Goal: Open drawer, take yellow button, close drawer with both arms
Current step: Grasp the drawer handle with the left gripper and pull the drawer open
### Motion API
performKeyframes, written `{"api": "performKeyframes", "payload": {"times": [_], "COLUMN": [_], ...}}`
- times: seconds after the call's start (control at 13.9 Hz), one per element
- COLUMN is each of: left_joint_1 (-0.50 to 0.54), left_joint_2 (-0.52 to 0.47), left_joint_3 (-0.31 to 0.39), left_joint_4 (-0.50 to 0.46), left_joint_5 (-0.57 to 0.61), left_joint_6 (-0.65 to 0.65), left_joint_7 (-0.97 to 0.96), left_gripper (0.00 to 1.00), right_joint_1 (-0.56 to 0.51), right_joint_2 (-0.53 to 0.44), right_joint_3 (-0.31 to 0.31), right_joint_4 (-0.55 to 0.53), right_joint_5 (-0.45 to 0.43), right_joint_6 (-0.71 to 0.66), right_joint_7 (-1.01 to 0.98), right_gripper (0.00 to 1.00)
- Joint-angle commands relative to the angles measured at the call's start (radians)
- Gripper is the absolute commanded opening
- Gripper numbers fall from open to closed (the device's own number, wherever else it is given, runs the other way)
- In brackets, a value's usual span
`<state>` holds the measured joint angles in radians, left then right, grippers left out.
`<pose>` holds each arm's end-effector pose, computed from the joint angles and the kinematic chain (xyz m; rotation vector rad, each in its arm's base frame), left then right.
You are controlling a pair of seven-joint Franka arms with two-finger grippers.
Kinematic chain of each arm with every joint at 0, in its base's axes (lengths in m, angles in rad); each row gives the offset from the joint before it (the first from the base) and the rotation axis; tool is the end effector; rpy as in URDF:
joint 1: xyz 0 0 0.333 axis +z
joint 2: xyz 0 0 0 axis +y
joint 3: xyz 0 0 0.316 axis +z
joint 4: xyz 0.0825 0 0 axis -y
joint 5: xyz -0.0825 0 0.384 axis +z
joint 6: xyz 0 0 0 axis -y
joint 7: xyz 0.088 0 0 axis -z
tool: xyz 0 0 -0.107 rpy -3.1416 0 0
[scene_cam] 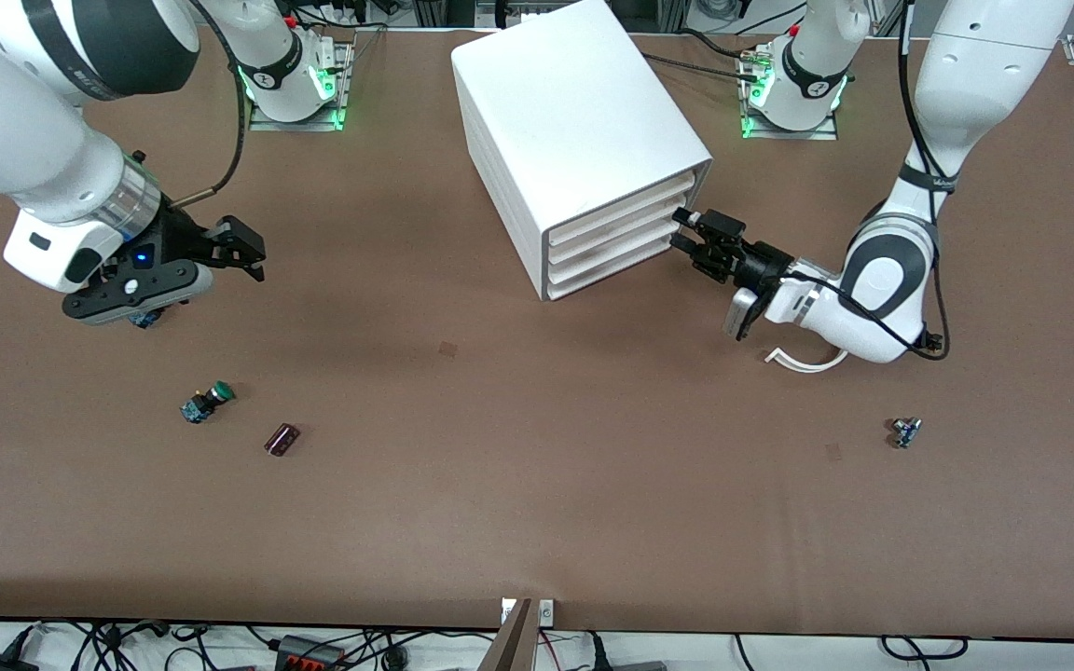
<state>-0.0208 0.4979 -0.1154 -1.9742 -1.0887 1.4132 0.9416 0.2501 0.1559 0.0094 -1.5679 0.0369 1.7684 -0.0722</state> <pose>0.5093 -0.1746 0.2394 1.6323 -0.4951 -0.4563 0.5940 0.1606 0.5525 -3.0583 -0.5016 -0.0634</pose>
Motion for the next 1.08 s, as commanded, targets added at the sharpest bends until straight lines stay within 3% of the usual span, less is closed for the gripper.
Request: {"api": "performKeyframes", "payload": {"times": [0.0, 0.14, 0.29, 0.5, 0.65, 0.79, 1.01], "left_joint_1": [-0.005, -0.007, -0.007, -0.008, -0.013, -0.013, -0.013], "left_joint_2": [-0.012, -0.01, -0.01, -0.01, -0.01, -0.009, -0.002], "left_joint_3": [-0.023, -0.035, -0.053, -0.064, -0.064, -0.064, -0.063], "left_joint_4": [-0.074, -0.1, -0.11, -0.126, -0.127, -0.126, -0.115], "left_joint_5": [-0.043, -0.052, -0.056, -0.057, -0.057, -0.057, -0.059], "left_joint_6": [0.03, 0.032, 0.033, 0.036, 0.036, 0.036, 0.038], "left_joint_7": [0.078, 0.105, 0.108, 0.109, 0.111, 0.111, 0.111], "left_gripper": [0.74, 0.73, 0.62, 0.56, 0.45, 0.18, 0.06], "right_joint_1": [0.014, 0.014, 0.015, 0.021, 0.034, 0.052, 0.058], "right_joint_2": [0.027, 0.028, 0.028, 0.033, 0.043, 0.047, 0.056], "right_joint_3": [-0.008, -0.008, -0.006, -0.006, -0.006, -0.006, -0.006], "right_joint_4": [0.035, 0.035, 0.037, 0.043, 0.072, 0.08, 0.086], "right_joint_5": [0.011, 0.012, 0.014, 0.014, 0.014, 0.014, 0.017], "right_joint_6": [-0.003, -0.003, -0.003, 0.0, 0.0, 0.005, 0.023], "right_joint_7": [0.0, 0.0, 0.002, 0.005, 0.003, 0.003, 0.005], "right_gripper": [1.0, 1.0, 1.0, 1.0, 1.0, 1.0, 1.0]}}
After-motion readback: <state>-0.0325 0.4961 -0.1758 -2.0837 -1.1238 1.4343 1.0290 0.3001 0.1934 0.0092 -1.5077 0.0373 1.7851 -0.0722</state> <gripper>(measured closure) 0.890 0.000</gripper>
